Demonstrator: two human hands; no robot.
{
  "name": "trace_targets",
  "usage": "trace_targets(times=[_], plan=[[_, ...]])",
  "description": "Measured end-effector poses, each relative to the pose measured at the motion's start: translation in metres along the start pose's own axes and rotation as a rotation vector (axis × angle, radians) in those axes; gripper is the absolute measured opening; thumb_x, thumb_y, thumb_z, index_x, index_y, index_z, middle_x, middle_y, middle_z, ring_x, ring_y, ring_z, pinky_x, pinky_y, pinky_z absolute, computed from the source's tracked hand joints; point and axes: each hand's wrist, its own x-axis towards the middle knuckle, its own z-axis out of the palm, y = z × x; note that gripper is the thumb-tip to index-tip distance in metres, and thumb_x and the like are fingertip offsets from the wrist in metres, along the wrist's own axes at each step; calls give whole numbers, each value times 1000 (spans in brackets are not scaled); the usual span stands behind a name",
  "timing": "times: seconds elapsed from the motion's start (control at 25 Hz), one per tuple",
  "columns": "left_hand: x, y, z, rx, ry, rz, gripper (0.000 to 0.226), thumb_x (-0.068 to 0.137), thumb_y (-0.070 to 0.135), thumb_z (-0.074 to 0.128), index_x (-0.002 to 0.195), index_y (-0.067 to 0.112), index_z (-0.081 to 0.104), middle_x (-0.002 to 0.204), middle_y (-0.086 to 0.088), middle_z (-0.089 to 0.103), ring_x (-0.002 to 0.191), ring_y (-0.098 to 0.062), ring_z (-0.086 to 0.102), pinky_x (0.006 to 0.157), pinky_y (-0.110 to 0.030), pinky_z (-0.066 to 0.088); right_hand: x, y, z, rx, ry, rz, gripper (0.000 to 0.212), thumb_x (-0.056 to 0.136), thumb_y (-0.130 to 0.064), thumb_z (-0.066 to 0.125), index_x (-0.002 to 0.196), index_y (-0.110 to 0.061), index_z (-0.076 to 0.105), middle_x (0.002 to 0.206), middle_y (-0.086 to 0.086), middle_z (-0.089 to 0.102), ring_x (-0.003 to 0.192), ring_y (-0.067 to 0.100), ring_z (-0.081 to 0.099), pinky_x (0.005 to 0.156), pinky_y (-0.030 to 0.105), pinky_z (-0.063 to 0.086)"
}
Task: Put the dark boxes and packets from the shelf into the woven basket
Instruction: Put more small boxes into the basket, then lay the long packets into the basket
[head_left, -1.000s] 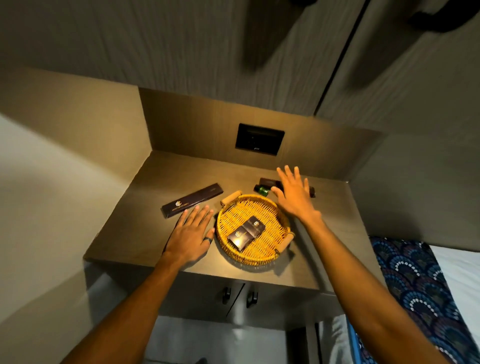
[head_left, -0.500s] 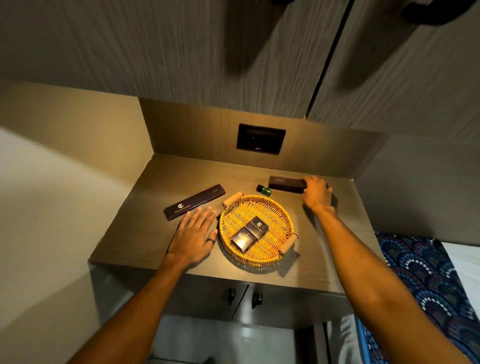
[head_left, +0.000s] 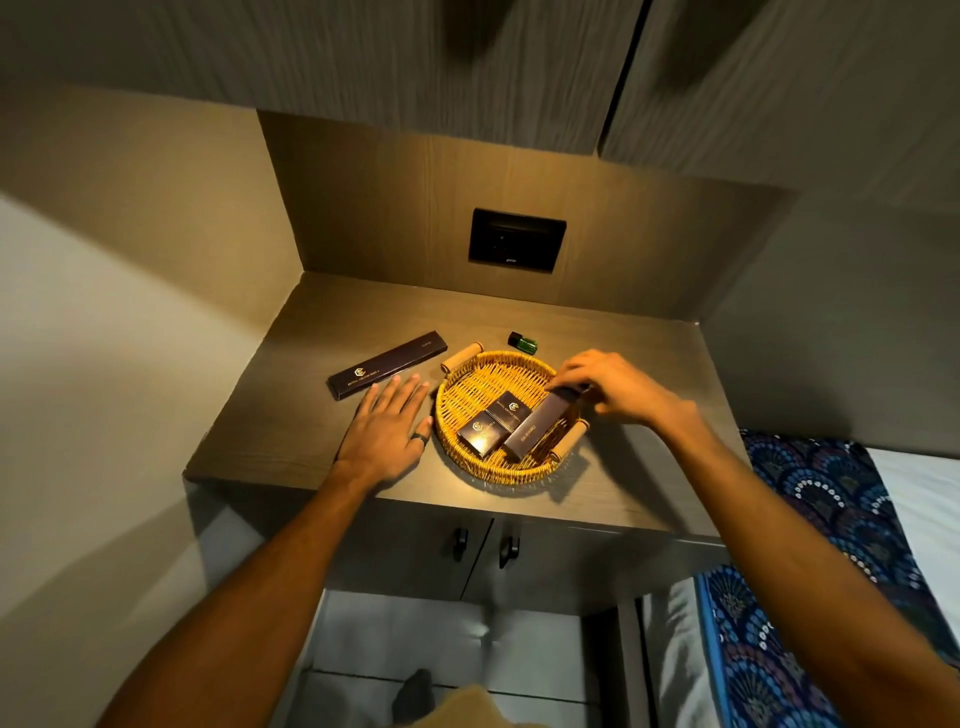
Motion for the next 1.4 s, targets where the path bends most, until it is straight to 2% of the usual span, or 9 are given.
trace_targets(times=[0.24, 0.36, 0.6, 0.68, 0.84, 0.96, 1.08, 1.16, 1.4], plan=[[-2, 3, -5, 17, -35, -9, 63, 111, 48, 18, 166, 25, -2, 175, 1, -4, 160, -20, -8, 130, -48, -3, 0, -8, 10, -77, -42, 7, 63, 85, -16, 77, 142, -33, 57, 146, -3, 57, 144, 22, 44, 120, 47, 33], [-3, 4, -6, 18, -31, -9, 63, 111, 48, 18, 166, 24, -2, 175, 0, -3, 160, -19, -8, 130, -48, -2, -9, -5, 1, -52, -62, 77, 73, 87, -14, 75, 151, -34, 46, 162, -2, 41, 158, 24, 23, 127, 58, 17], [-5, 11, -9, 35, -31, -6, 63, 111, 45, 20, 166, 22, 0, 175, -1, -2, 160, -20, -8, 130, -48, -2, 52, -78, -15, 83, 417, 24, 68, 100, -58, 39, 160, -33, 23, 172, 1, 16, 161, 27, 6, 126, 52, 6], [-8, 19, -6, 53, -27, 13, 63, 111, 44, 23, 166, 22, 5, 176, -4, 1, 161, -23, -5, 130, -50, 0, 91, -118, -7, 70, 328, 25, 69, 102, -56, 36, 162, -32, 16, 173, 1, 8, 161, 29, 0, 126, 56, 5], [-13, 51, 13, 20, 26, 4, 62, 110, 47, 25, 166, 27, 8, 175, -5, 9, 160, -28, 4, 130, -51, 1, 134, -143, 25, -38, -110, 80, 68, 105, -51, 33, 164, -30, 5, 174, 1, -5, 160, 30, -11, 125, 67, 1], [-9, 52, 13, 127, 13, 76, 62, 109, 49, 25, 165, 27, 10, 174, -6, 12, 160, -30, 6, 129, -53, 2, 157, -144, 25, -80, -261, 126, 69, 102, -39, 46, 163, -30, 15, 173, 4, 8, 161, 32, -1, 123, 70, 3], [-3, 5, 5, 173, 20, -18, 63, 108, 50, 21, 165, 26, 11, 174, -6, 12, 160, -31, 5, 129, -54, 4, 204, -175, 13, -56, -287, 47, 63, 89, -26, 64, 149, -30, 45, 152, 5, 50, 147, 30, 42, 117, 62, 29], [-3, 0, 4, 188, -1, -27, 64, 108, 51, 19, 166, 25, 10, 174, -7, 11, 160, -31, 3, 129, -54, 4, 204, -180, 10, -70, -232, 37, 57, 85, -22, 70, 140, -27, 55, 137, 5, 60, 134, 29, 55, 112, 54, 40], [2, -3, 6, 156, -11, -52, 65, 108, 53, 13, 166, 26, 2, 176, 0, -4, 161, -25, -8, 128, -54, 0, 206, -175, -15, -152, 50, -105, 59, 89, -19, 62, 146, -29, 52, 141, 5, 55, 137, 29, 50, 122, 60, 22]])
